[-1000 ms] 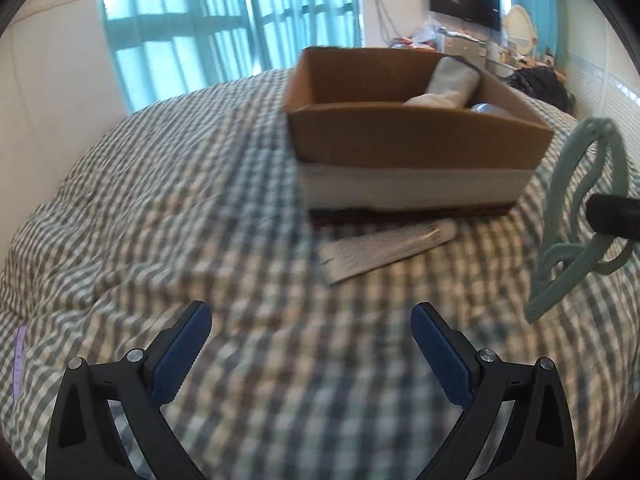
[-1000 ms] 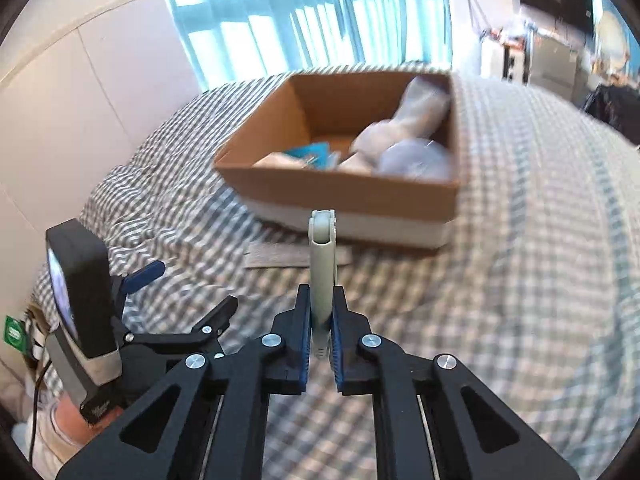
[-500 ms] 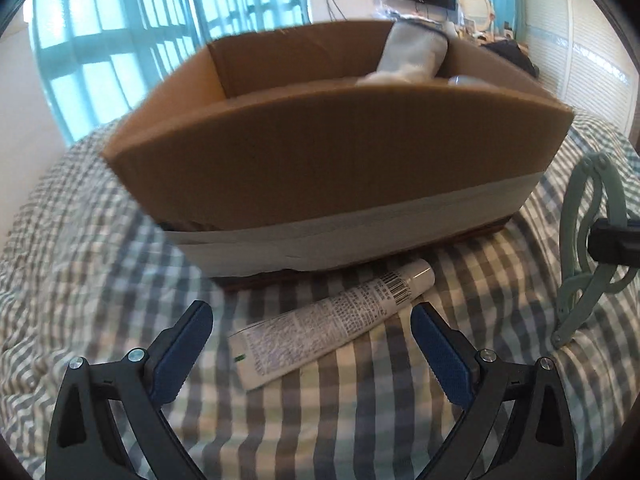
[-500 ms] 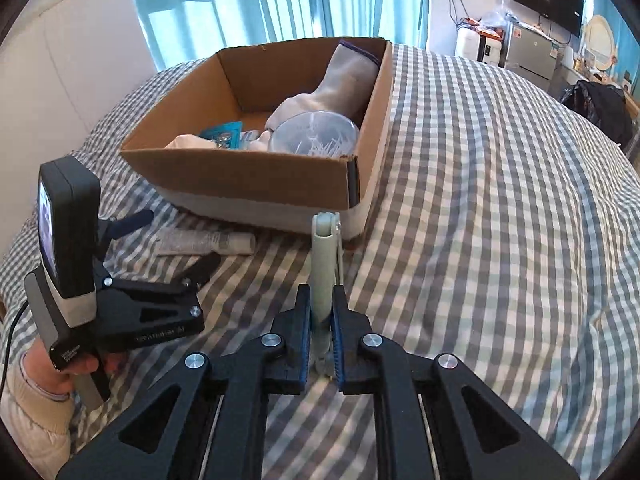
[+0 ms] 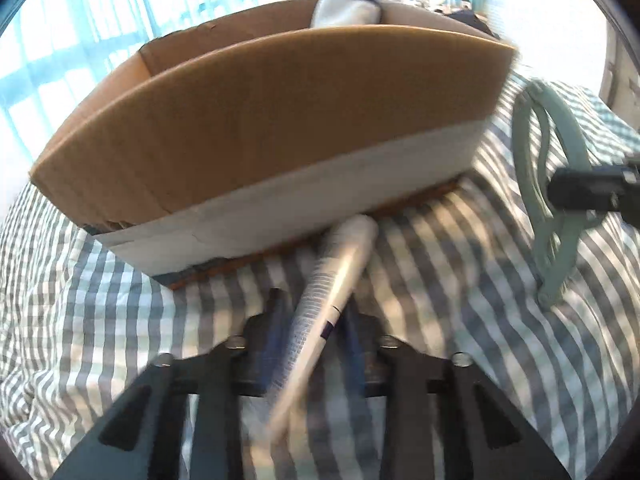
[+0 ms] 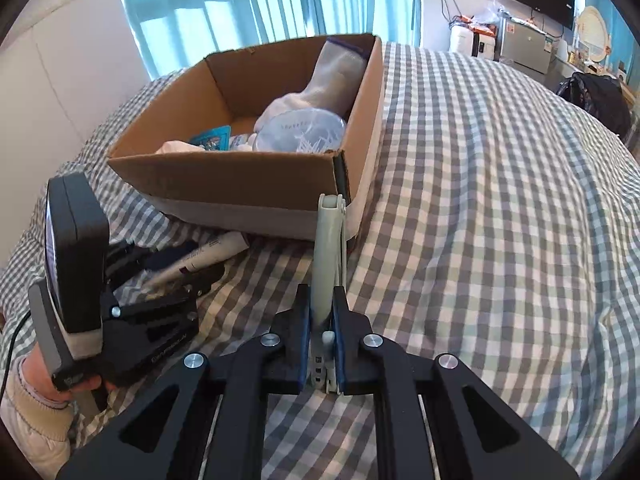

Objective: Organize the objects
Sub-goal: 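Grasp the pale green clip with the right tool while the left tool grasps the white cream tube, then lower cream tube and green clip into the box and open both tools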

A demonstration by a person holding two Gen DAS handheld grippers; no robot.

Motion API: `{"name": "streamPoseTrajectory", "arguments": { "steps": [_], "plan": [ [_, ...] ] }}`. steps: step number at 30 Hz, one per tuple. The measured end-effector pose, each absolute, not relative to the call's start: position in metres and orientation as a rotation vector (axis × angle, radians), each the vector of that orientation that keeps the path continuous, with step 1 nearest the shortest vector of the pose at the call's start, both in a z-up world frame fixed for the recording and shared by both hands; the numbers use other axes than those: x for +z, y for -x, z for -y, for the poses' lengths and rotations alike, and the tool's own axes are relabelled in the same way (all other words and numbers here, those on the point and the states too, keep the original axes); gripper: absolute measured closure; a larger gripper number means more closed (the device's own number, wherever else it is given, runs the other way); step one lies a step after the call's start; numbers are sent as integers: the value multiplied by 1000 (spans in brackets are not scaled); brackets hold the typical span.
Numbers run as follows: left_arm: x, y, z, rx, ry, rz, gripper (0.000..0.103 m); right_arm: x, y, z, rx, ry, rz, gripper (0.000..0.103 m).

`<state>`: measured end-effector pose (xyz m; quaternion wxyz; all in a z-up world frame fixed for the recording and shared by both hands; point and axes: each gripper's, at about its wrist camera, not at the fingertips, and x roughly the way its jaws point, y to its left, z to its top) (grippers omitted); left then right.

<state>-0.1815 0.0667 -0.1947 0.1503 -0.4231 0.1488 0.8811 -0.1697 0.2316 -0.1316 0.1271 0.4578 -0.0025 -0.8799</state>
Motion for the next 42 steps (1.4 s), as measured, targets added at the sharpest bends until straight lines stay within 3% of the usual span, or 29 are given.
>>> {"name": "streamPoseTrajectory", "arguments": {
  "steps": [17, 31, 37, 42],
  "plan": [
    [-97, 118, -43, 2686, 1076, -214, 87, -56, 115, -229, -2616, -1128, 8, 94],
    [23, 141, -20, 2838, 849, -4, 87, 72, 112, -223, -2668, -753, -84, 94],
    [38, 173, -23, 2857, 814, 34, 87, 82, 148, -202, -2615, -718, -89, 94],
    [14, 217, -27, 2855, 872, 16, 87, 61, 200, -174, -2553, -773, -70, 94]
  ]
}}
